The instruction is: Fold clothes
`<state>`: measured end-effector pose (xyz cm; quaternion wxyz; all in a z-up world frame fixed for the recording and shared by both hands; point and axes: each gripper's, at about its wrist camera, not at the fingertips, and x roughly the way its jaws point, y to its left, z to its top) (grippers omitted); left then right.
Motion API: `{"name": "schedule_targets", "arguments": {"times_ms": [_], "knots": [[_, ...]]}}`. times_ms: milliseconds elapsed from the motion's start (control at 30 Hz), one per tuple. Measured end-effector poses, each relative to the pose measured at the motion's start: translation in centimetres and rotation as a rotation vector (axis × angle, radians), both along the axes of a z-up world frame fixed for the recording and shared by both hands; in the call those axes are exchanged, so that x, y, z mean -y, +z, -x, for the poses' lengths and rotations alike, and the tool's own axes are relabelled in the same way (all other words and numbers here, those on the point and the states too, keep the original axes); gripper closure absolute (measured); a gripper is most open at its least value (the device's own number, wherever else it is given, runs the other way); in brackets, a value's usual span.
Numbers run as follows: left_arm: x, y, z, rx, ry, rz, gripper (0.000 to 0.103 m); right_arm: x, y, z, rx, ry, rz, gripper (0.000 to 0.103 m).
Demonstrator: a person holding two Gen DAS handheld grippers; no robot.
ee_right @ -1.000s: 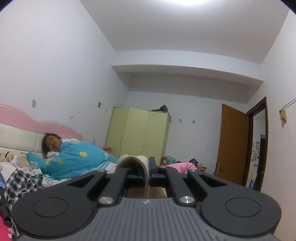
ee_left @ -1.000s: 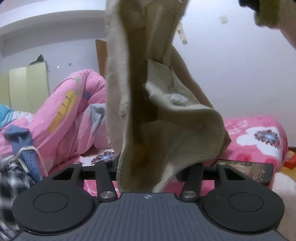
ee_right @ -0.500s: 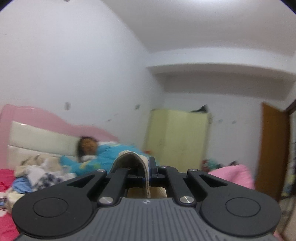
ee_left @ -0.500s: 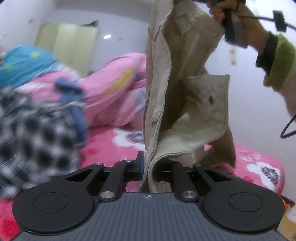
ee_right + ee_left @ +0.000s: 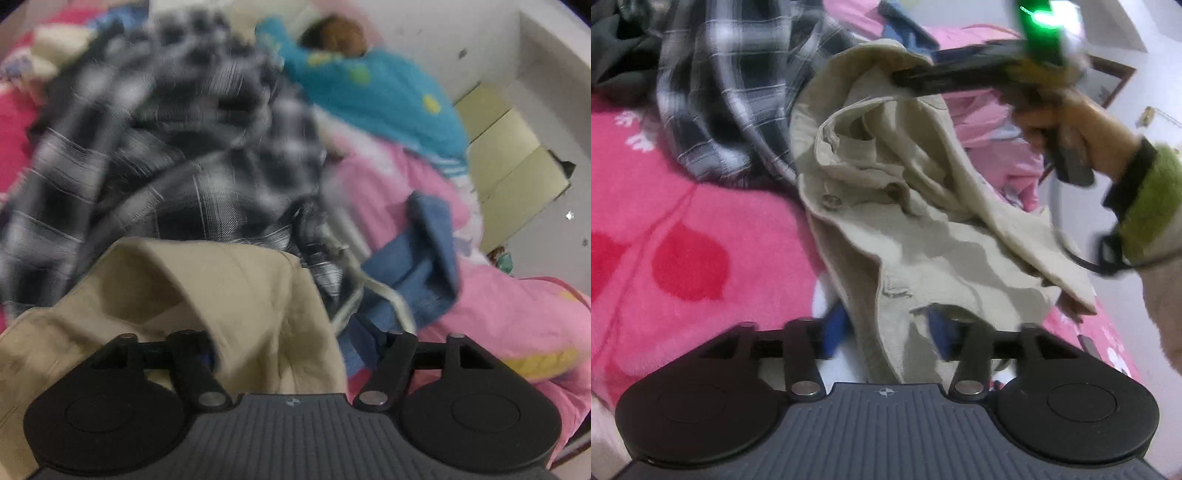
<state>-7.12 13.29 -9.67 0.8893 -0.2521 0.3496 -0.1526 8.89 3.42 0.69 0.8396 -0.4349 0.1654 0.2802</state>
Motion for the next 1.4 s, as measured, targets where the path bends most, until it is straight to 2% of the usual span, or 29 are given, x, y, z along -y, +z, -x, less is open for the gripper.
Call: {"name": "schedule_targets", "arguments": {"times_ms": [67,100,167,233,333,400,467,500,533,567,600,667,700,767,800,833,900,933,1033,1133,1300,1400], "knots": [[0.1,0.2,-0.3,0.001,-0.018,0.020,0.034,3.4,2.2,1.5,0.006,-0.010,-0.107,0.016],[0.3,0.4,-0.5,-0.003,-0.024,0.033,0.031,5.5,3.4,2.1,0.015,-0.035,-0.157,0.013],[0.6,0.6,-1.0,-0.010,-0.035,0.058,0.016,9.6,6.0,3.4,0.035,-0.086,-0.254,0.007],[1.2,0.9,-1.5,-0.012,-0.049,0.071,0.009,13.2,7.0,4.8,0.043,-0.145,-0.318,0.007],[2.1,0.8,-1.8,-0.009,-0.059,0.024,0.010,18.6,8.5,6.8,0.056,-0.234,-0.411,0.007],[2.8,1.2,-2.0,-0.002,-0.043,-0.027,0.018,20.6,9.2,7.2,0.069,-0.276,-0.447,0.007],[3.4,1.5,-2.2,0.000,-0.025,-0.074,0.043,20.9,9.5,6.6,0.087,-0.299,-0.454,0.007],[3.6,1.7,-2.4,-0.006,-0.012,-0.088,0.050,20.0,9.7,5.9,0.090,-0.292,-0.466,0.007],[3.7,1.8,-2.7,-0.012,0.001,-0.101,0.061,19.1,9.9,5.1,0.092,-0.283,-0.479,0.007],[3.5,1.8,-2.9,-0.017,0.021,-0.097,0.078,18.3,10.2,4.3,0.089,-0.271,-0.491,0.007],[3.4,1.9,-3.4,-0.026,0.047,-0.083,0.084,16.9,10.3,3.4,0.084,-0.259,-0.500,0.007],[2.1,1.8,-2.9,-0.061,0.070,-0.028,0.085,12.3,9.9,0.9,0.086,-0.235,-0.495,0.007],[1.4,1.7,-2.7,-0.078,0.081,0.000,0.084,10.2,9.4,-0.1,0.086,-0.230,-0.468,0.006],[0.8,1.6,-2.5,-0.099,0.095,0.024,0.081,4.5,6.5,-2.8,0.020,-0.212,-0.301,0.003],[1.0,1.7,-2.6,-0.103,0.091,0.005,0.078,1.3,3.9,-3.7,-0.028,-0.169,-0.138,0.003],[1.2,1.7,-2.6,-0.107,0.088,-0.015,0.077,-1.1,1.3,-3.6,-0.030,-0.115,0.015,0.004],[0.5,1.1,-1.6,-0.099,0.075,-0.034,0.073,-3.7,-3.0,-1.6,0.056,0.036,0.262,0.004],[0.6,1.1,-1.5,-0.093,0.070,-0.044,0.071,-4.1,-4.8,0.0,0.129,0.123,0.354,0.004],[0.3,0.7,-1.4,-0.091,0.061,-0.028,0.069,-3.8,-6.5,3.8,0.256,0.285,0.450,0.001],[1.0,0.6,-2.0,-0.088,0.052,-0.015,0.064,-2.5,-5.1,5.6,0.254,0.348,0.369,0.000],[1.7,0.9,-2.0,-0.069,0.028,-0.029,0.052,-0.9,-1.0,5.9,0.128,0.336,0.113,0.000],[1.6,0.9,-1.8,-0.061,0.008,-0.049,0.046,1.6,2.0,6.7,0.037,0.259,-0.135,0.000]]}}
